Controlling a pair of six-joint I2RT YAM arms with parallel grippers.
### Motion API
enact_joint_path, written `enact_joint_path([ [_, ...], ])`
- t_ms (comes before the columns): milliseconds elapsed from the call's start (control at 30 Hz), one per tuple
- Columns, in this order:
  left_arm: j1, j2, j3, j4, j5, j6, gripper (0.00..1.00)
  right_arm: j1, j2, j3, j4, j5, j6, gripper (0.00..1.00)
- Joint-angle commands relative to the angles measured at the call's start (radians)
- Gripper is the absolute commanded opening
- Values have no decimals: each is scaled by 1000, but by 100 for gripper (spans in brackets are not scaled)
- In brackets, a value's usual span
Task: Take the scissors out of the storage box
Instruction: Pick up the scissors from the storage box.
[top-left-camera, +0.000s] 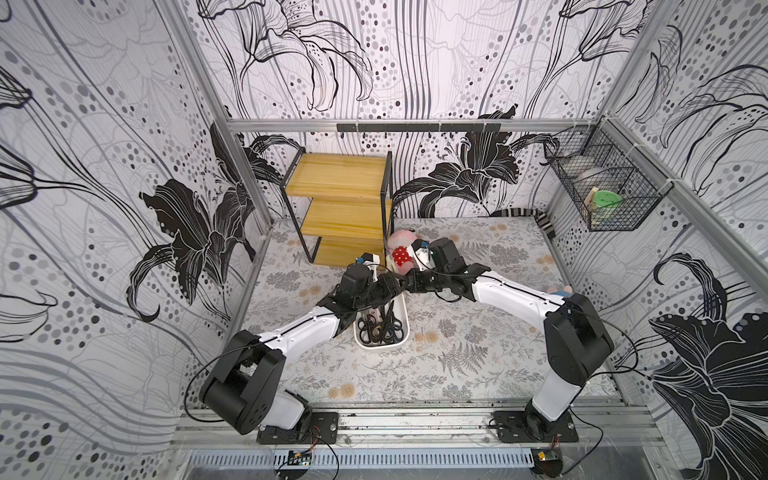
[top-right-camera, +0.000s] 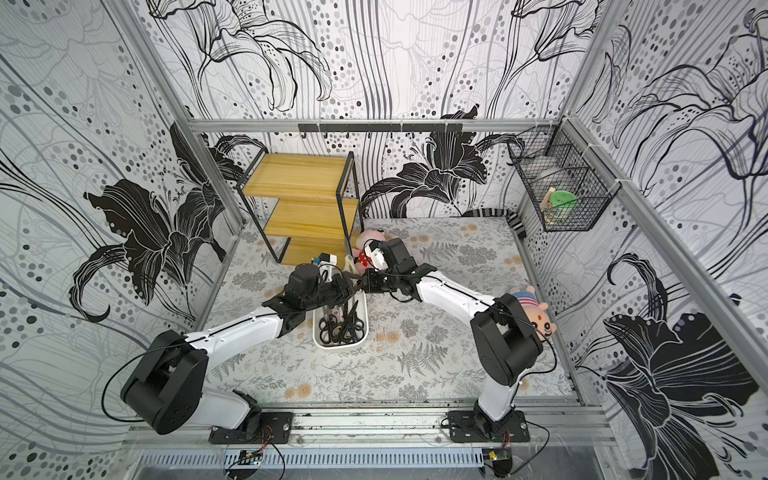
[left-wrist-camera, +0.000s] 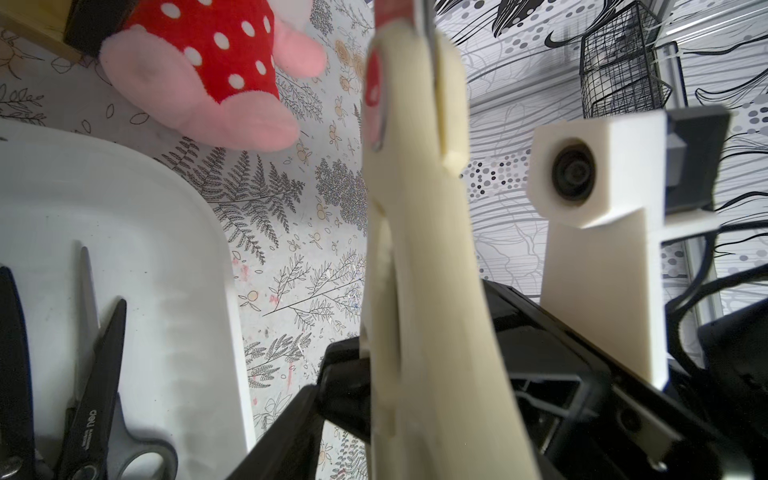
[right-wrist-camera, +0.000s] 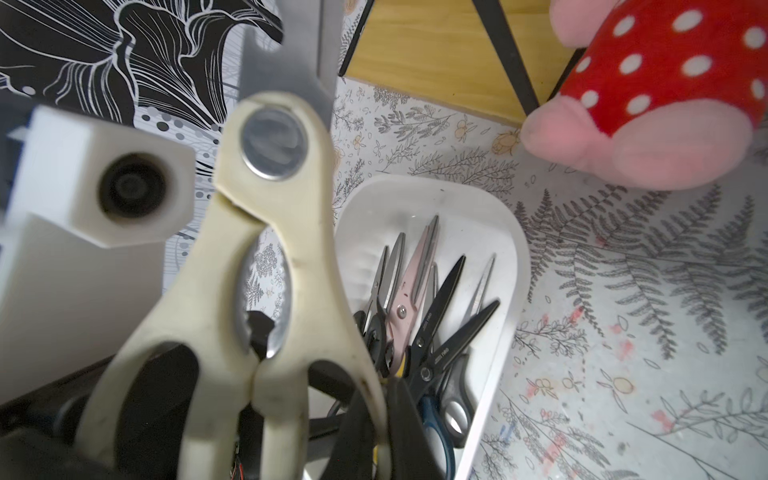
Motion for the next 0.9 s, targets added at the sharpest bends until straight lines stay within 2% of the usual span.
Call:
enact_joint_path([
  [0, -7, 36, 16, 131, 21, -30, 59, 28, -60, -23, 95, -122, 16, 0],
  [133, -6, 24, 38, 130, 30, -27, 61, 26, -57, -5, 7, -27, -14, 0],
  [267, -5, -20, 94, 27, 9, 31, 75, 26, -20, 35, -129, 115, -31, 0],
  [400, 5, -52, 132, -71, -5, 82, 83, 26, -3, 43, -142, 161, -26, 0],
  [433, 10, -56, 133, -84, -4, 87, 90, 26, -2, 44, -136, 163, -23, 0],
  [600, 63, -99, 104, -103, 10, 84, 100, 25, 4, 65, -176, 228, -16, 0],
  [867, 144, -190, 127, -177, 23, 130, 97, -10, -15, 73, -334, 428, -50, 0],
])
